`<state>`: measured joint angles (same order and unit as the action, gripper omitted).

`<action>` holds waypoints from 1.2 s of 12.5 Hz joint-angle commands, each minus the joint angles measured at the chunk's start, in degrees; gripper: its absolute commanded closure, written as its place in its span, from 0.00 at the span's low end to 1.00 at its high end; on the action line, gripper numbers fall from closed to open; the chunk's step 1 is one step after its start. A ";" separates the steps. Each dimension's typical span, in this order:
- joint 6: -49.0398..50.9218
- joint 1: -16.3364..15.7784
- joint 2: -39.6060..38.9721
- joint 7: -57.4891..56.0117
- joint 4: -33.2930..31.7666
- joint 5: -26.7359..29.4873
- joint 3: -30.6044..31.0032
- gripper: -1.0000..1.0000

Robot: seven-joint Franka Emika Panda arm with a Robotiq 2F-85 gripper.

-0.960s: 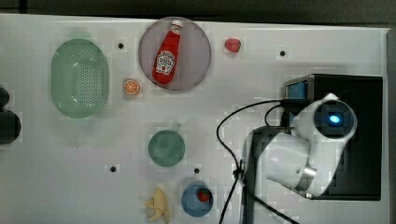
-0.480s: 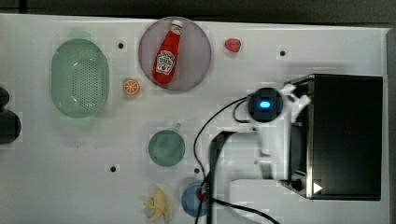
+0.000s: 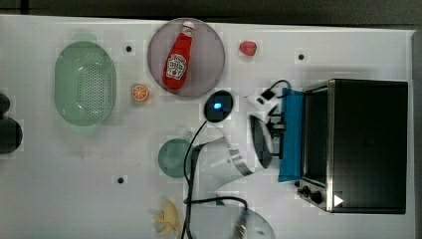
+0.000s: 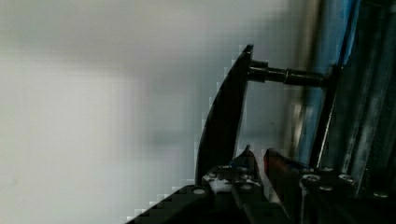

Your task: Flap open oven.

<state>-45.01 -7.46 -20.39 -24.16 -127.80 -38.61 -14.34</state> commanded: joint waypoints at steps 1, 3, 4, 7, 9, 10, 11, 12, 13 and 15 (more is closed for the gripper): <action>-0.02 -2.63 -3.09 13.80 -0.13 -6.40 0.51 0.82; 0.60 -4.73 -5.84 20.05 0.52 -10.68 0.50 0.82; 1.63 -5.60 -7.19 24.17 0.97 -12.32 0.50 0.82; 3.48 -8.24 -11.76 31.53 2.75 -16.94 0.51 0.82; 3.43 -9.21 -14.80 31.53 4.36 -17.66 0.50 0.82; 3.53 -9.49 -15.95 31.53 5.13 -17.68 0.48 0.82; 4.45 -9.78 -16.38 31.53 5.68 -17.67 0.43 0.82; 4.80 -10.00 -16.38 31.53 5.95 -17.68 0.44 0.82; 4.16 -10.08 -16.15 31.53 6.20 -17.66 0.45 0.82; 1.82 -10.01 -14.51 31.53 6.52 -16.51 0.43 0.82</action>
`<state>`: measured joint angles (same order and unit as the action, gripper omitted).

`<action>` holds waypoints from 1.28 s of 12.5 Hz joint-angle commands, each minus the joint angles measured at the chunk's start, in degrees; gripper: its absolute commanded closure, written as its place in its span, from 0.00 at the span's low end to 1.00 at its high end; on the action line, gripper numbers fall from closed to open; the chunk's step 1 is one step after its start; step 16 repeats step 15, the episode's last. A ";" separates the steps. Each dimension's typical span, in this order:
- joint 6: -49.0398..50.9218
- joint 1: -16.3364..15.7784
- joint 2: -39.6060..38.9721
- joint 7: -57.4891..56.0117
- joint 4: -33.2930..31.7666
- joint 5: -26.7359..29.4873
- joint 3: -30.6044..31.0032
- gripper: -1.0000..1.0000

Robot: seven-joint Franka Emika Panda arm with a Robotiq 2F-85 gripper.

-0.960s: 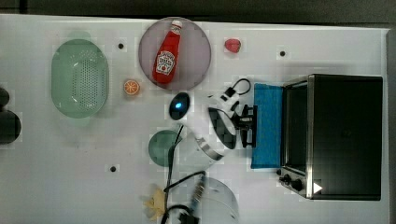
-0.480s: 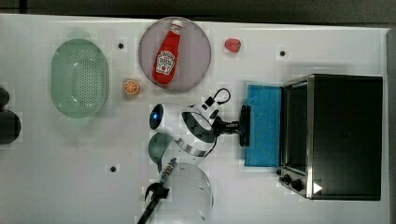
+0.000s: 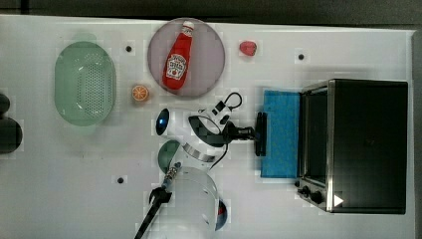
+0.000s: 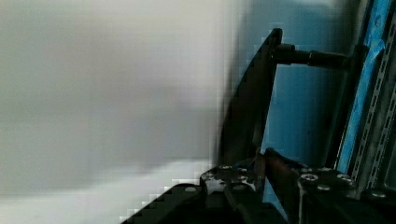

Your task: Flap open oven.

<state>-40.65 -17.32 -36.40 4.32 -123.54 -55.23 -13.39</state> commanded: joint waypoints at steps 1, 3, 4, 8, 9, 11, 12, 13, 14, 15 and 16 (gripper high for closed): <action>-3.56 -0.07 3.16 3.05 2.27 1.57 -0.56 0.82; -4.25 0.22 7.96 2.97 2.24 7.22 -0.63 0.82; -4.21 0.34 10.68 2.97 2.24 10.49 -0.64 0.82; -2.40 1.16 21.84 2.80 2.17 29.91 -0.77 0.82; -0.92 1.23 24.49 2.58 2.19 33.75 -0.77 0.82; 2.18 1.29 29.64 2.58 2.43 40.75 -0.88 0.82; 3.37 1.35 32.05 2.59 2.53 44.49 -1.09 0.82; 4.46 1.35 34.30 2.58 2.62 47.89 -1.30 0.82; 5.32 1.35 36.51 2.62 2.68 50.46 -1.34 0.82; 5.87 1.35 38.68 2.92 2.86 52.31 -1.31 0.82; 5.87 1.35 38.68 2.92 2.86 52.31 -1.31 0.82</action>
